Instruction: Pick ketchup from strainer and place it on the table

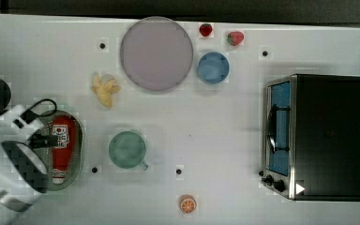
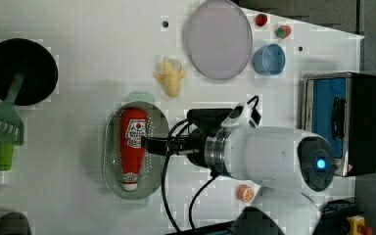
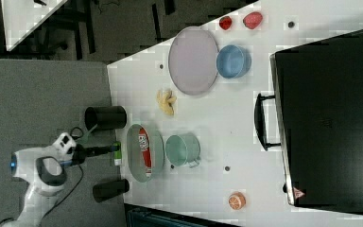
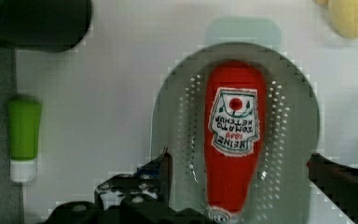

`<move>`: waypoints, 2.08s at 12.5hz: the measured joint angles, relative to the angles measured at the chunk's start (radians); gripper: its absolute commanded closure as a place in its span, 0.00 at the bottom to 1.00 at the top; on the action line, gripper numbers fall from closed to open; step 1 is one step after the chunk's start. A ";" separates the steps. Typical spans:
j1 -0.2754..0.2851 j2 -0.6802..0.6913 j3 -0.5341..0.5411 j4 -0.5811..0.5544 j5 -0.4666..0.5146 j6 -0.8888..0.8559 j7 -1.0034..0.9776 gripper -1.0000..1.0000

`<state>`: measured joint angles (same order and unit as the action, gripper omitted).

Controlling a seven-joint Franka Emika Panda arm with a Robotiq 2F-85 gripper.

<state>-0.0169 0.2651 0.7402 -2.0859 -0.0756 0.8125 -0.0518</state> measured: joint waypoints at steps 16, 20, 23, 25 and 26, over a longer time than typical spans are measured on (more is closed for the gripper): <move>0.055 0.353 -0.126 -0.117 -0.089 0.422 0.022 0.42; 0.062 0.327 -0.111 -0.119 -0.088 0.396 0.023 0.42; 0.068 0.165 -0.109 -0.131 -0.056 0.218 0.023 0.42; 0.053 0.019 -0.104 -0.113 0.065 0.059 0.024 0.42; 0.038 -0.035 -0.098 -0.082 0.100 -0.018 0.024 0.42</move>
<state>0.0208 0.2300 0.6421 -2.1680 0.0245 0.7949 -0.0281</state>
